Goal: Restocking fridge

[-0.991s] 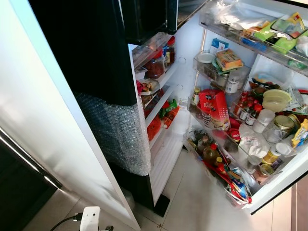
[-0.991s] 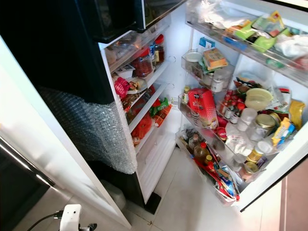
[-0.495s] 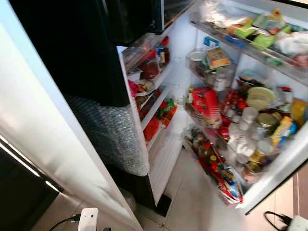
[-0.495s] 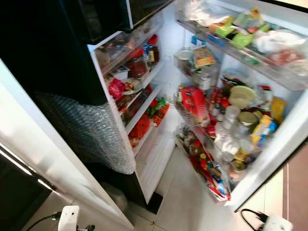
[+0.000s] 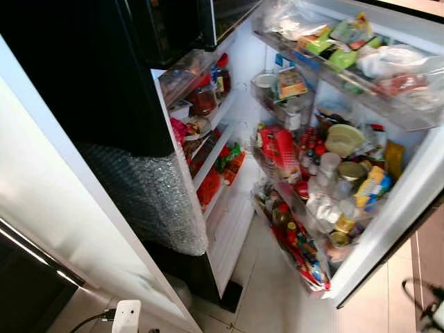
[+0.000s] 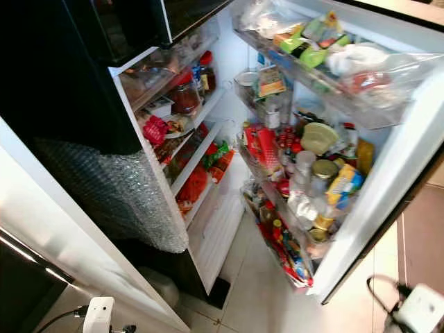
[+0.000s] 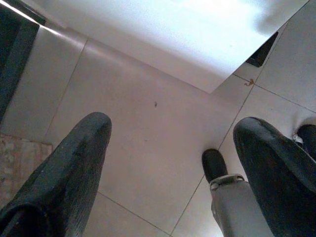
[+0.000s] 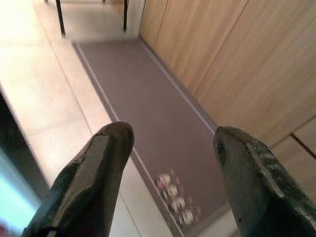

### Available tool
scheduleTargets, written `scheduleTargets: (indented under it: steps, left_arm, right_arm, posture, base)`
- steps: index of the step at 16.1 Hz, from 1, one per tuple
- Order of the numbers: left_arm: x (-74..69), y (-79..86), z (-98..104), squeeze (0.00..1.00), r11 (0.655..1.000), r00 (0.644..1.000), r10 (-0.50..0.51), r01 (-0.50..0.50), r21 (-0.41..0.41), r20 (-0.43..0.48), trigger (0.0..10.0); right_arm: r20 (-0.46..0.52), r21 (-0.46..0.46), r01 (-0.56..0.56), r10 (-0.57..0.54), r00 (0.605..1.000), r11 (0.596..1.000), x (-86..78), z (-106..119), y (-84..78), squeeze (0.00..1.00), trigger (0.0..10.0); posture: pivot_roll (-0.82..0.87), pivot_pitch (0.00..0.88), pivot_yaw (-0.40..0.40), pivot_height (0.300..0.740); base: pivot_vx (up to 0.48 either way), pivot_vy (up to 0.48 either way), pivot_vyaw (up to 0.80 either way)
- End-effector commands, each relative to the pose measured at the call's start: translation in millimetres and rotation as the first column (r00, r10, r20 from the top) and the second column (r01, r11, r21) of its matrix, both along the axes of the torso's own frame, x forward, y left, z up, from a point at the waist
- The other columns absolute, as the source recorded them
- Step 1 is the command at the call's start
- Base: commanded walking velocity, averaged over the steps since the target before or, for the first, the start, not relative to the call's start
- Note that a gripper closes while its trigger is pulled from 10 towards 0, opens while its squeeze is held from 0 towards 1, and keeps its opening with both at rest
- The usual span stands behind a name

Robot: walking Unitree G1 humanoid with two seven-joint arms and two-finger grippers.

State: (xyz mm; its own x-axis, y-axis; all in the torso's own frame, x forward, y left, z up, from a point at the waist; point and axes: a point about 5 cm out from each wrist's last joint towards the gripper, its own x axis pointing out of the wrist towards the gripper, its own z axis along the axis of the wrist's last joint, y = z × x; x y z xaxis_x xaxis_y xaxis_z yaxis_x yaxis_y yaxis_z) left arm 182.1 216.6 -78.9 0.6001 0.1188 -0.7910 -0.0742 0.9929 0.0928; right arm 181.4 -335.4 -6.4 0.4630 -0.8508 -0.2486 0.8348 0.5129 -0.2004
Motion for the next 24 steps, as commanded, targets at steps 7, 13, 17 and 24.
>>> scheduleTargets:
  steps: [7, 13, 17, 24]
  left_arm:
    - [-7.6, 7.2, -2.7, 0.00, 1.000, 0.999, 0.002, -0.001, 0.020, -0.043, 10.0]
    - [-7.2, 5.9, -2.7, 0.00, 1.000, 0.999, 0.000, 0.001, 0.017, -0.041, 10.0]
    - [-5.6, 2.1, -2.6, 0.00, 1.000, 0.999, -0.009, 0.010, 0.013, -0.031, 10.0]
    - [-4.1, 1.4, -1.9, 0.00, 1.000, 1.000, -0.018, 0.018, 0.009, -0.023, 10.0]
  right_arm:
    - [0.080, -0.140, -0.101, 0.112, 0.990, 0.985, 27.9, 28.2, 1.5, 0.00, 10.0]
    - [0.156, -0.199, -0.233, 0.266, 0.951, 0.952, 51.3, 47.9, 11.5, 0.00, 10.0]
    - [0.233, -0.188, -0.436, 0.471, 0.851, 0.880, 69.3, 55.8, 33.8, 0.00, 10.0]
    - [0.298, -0.208, -0.680, 0.708, 0.641, 0.703, 87.0, 70.6, 62.4, 0.00, 10.0]
  posture:
    - [-0.20, 0.000, 0.110, 0.740]
    - [-0.20, 0.000, 0.110, 0.740]
    - [-0.20, 0.000, 0.109, 0.740]
    - [-0.20, 0.000, 0.104, 0.740]
  base:
    - [0.000, 0.000, 0.00]
    - [0.000, 0.000, 0.00]
    - [0.000, 0.000, 0.00]
    - [0.000, 0.000, 0.00]
